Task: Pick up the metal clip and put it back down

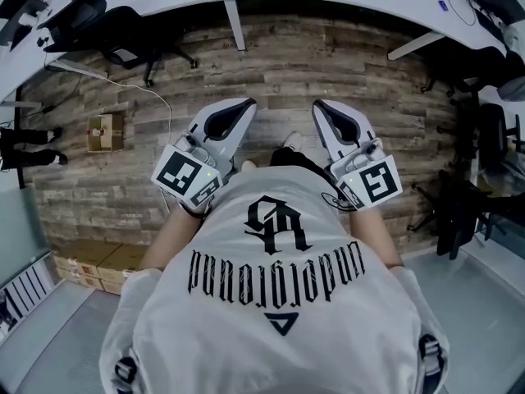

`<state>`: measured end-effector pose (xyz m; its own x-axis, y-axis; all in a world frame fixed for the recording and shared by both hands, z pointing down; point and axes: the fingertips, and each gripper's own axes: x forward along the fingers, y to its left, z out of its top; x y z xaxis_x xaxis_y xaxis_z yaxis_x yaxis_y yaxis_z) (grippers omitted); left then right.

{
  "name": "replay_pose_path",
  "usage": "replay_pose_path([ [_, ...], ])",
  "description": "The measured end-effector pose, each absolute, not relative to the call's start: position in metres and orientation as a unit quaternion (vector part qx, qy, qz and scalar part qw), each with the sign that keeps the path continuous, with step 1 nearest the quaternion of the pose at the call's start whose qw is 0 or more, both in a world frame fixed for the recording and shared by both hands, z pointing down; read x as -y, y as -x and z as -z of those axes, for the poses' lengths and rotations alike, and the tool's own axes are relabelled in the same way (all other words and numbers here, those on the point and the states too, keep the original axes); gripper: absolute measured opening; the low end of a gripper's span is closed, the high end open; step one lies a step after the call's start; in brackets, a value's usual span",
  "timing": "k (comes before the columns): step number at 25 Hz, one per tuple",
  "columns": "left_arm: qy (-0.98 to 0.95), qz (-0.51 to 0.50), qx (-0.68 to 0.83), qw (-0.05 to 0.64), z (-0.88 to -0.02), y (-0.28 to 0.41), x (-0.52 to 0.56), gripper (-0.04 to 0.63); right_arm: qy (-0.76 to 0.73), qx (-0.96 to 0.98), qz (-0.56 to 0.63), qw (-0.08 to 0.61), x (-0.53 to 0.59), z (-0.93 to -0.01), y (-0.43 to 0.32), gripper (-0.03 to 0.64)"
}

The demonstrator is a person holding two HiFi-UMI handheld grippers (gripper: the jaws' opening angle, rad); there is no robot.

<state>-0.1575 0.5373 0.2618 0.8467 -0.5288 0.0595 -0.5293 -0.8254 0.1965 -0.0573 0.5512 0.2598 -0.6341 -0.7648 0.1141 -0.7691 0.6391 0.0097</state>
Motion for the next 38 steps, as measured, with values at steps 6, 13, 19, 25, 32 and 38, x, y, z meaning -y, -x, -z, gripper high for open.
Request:
replay_pose_path([
  [6, -0.952, -0.009, 0.289, 0.104, -0.263, 0.108, -0.492, 0.012, -0.423, 0.904, -0.024, 0.053, -0.507, -0.261, -0.004, 0.015],
  [13, -0.946, -0.013, 0.303, 0.11, -0.263, 0.044, -0.452, 0.012, -0.395, 0.916, -0.029, 0.06, -0.471, -0.259, -0.071, 0.015],
  [19, -0.947, -0.016, 0.304, 0.104, -0.26, 0.015, -0.432, 0.012, -0.392, 0.918, -0.024, 0.057, -0.454, -0.257, -0.107, 0.015],
  [25, -0.95, -0.011, 0.294, 0.102, -0.258, -0.002, -0.41, 0.012, -0.397, 0.916, -0.031, 0.055, -0.438, -0.259, -0.119, 0.015],
  [32, -0.954, -0.007, 0.278, 0.109, -0.262, -0.017, -0.374, 0.012, -0.41, 0.91, -0.037, 0.055, -0.411, -0.259, -0.128, 0.015],
  [38, -0.958, -0.004, 0.265, 0.111, -0.263, -0.017, -0.331, 0.012, -0.418, 0.906, -0.04, 0.059, -0.37, -0.26, -0.127, 0.015],
])
